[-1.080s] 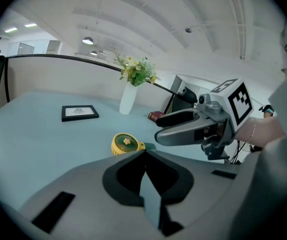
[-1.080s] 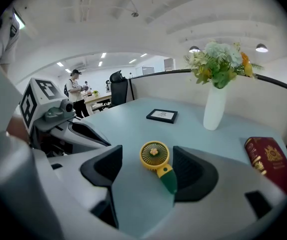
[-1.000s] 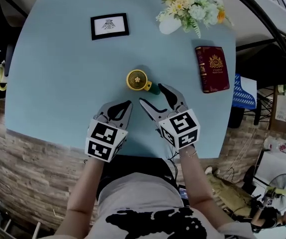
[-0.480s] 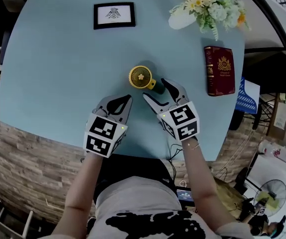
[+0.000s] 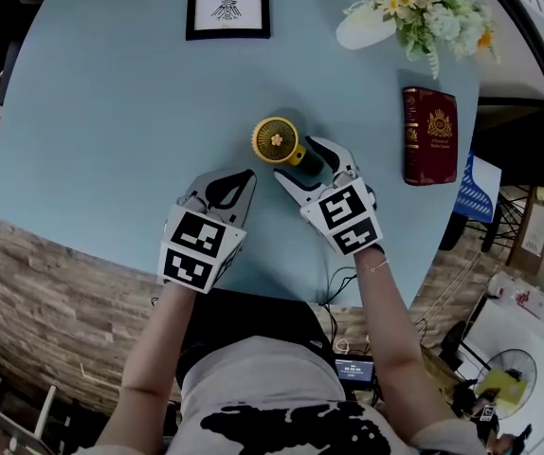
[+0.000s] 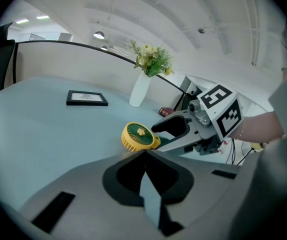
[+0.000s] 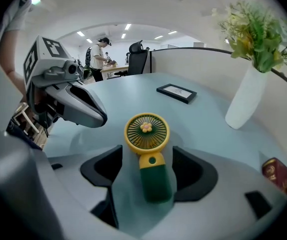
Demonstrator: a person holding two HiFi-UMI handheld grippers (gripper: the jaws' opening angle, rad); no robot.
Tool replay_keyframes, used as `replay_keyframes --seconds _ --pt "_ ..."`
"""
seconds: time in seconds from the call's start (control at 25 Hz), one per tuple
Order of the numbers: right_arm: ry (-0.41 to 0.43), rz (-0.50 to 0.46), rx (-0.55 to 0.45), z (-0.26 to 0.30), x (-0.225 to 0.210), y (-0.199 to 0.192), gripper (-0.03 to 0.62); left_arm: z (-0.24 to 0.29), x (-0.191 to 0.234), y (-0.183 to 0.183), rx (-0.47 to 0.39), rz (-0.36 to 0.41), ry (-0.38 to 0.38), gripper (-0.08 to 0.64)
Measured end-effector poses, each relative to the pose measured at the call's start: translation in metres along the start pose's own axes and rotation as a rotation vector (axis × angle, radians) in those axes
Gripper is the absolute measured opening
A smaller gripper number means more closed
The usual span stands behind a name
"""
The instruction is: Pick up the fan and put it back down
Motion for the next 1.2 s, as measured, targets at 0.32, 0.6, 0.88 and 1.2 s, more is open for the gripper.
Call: replay_keyframes --seconds 0.32,0.6,0.88,1.2 --pt "0.042 -0.019 0.030 0.013 -0.003 -0.001 0.302 0.000 0.008 0.001 -0.005 -0.023 0.010 0.011" --pt "0.058 -0.023 0.058 0.025 -0.004 -0.002 0.301 -0.001 0.016 0.000 -0.002 -0.037 0.012 0.011" --pt "0.081 -0.036 0.044 0.027 0.001 -0.003 0.267 0.002 0.024 0.005 0.000 -0.036 0.002 0.011" --pt "0.058 -0.020 0.035 0.026 0.001 -0.004 0.276 0.008 0.028 0.003 0.017 -0.041 -0.017 0.011"
Point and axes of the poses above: the fingertips, and each gripper's own axes: z forward along the fingers, x to its left, y out of its top, the point moved 6 cm from there along -z, backward along the fingers, and after that the axes turned 3 degrees about -y, right-handed, at the moved point
